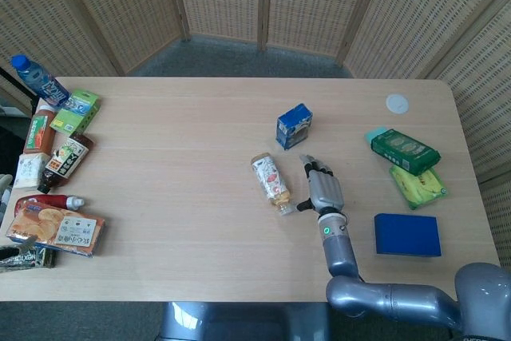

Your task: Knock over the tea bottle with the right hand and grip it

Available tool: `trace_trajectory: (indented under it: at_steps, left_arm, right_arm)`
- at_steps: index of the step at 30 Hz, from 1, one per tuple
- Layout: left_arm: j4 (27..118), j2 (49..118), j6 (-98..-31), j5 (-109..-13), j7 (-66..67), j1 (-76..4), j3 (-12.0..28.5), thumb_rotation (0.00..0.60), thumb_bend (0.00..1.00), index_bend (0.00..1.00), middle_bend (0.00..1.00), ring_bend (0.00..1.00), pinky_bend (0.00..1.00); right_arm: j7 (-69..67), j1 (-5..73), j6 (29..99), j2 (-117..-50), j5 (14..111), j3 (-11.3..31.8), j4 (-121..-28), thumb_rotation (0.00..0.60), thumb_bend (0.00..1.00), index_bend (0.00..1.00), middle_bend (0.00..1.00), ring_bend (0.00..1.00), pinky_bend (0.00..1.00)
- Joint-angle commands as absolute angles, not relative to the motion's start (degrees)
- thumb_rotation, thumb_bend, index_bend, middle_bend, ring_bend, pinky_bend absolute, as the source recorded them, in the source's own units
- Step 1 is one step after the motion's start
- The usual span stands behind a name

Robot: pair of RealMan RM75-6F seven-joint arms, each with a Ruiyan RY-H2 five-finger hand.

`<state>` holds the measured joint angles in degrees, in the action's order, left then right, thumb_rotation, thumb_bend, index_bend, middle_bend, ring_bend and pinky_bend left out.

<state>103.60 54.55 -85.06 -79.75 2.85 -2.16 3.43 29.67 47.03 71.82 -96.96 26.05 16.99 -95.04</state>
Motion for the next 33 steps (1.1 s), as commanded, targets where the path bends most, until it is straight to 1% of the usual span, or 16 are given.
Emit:
trace_trajectory:
  at_steps: [1, 4, 9, 16, 19, 23, 29, 33]
  left_arm:
    - [103.66, 54.51, -85.06, -79.82, 2.85, -2.15, 3.39, 0.600, 0.00, 0.00, 0.00, 0.00, 0.00]
    - [103.66, 54.53, -85.07, -79.84, 2.89, -2.15, 3.38, 0.600, 0.00, 0.00, 0.00, 0.00, 0.00]
    - [103.38, 54.88, -84.54, -79.65, 3.25, -2.37, 3.27, 0.600, 0.00, 0.00, 0.00, 0.00, 0.00]
    - [103.28, 55.57, -83.99, -79.41, 4.28, -2.67, 3.12, 0.600, 0.00, 0.00, 0.00, 0.00, 0.00]
    - [103.32, 55.71, -83.92, -79.41, 4.57, -2.70, 3.03, 0.600, 0.00, 0.00, 0.00, 0.00, 0.00]
    - [103.33, 55.73, -84.05, -79.44, 4.62, -2.65, 3.01, 0.600, 0.00, 0.00, 0.00, 0.00, 0.00]
    - [103.06, 55.83, -83.64, -79.17, 4.53, -2.81, 3.00, 0.600, 0.00, 0.00, 0.00, 0.00, 0.00]
    - [103.07, 55.87, -83.63, -79.29, 4.67, -2.83, 2.91, 0.600, 0.00, 0.00, 0.00, 0.00, 0.00]
  right_arm:
    - [31.03, 47.54, 72.44, -98.47, 27.01, 16.76, -93.77, 0.599, 0.00, 0.00, 0.00, 0.00, 0.00]
    - [32.03, 47.87, 71.03, -98.58, 30.14, 15.24, -92.60, 0.599, 0.00, 0.00, 0.00, 0.00, 0.00]
    - [31.25, 47.75, 65.93, -97.14, 36.54, 12.18, -90.55, 0.600, 0.00, 0.00, 0.00, 0.00, 0.00]
    - [35.23, 48.99, 65.86, -99.15, 41.01, 10.36, -89.02, 0.597, 0.00, 0.00, 0.00, 0.00, 0.00]
    - [36.66, 49.63, 65.52, -100.96, 40.44, 10.83, -88.48, 0.600, 0.00, 0.00, 0.00, 0.00, 0.00]
    - [38.19, 50.65, 64.81, -102.84, 37.31, 12.90, -88.47, 0.600, 0.00, 0.00, 0.00, 0.00, 0.00]
    - [41.34, 51.75, 66.64, -105.32, 37.82, 13.08, -88.37, 0.600, 0.00, 0.00, 0.00, 0.00, 0.00]
    - [42.39, 52.21, 67.35, -107.48, 35.83, 14.56, -87.21, 0.600, 0.00, 0.00, 0.00, 0.00, 0.00]
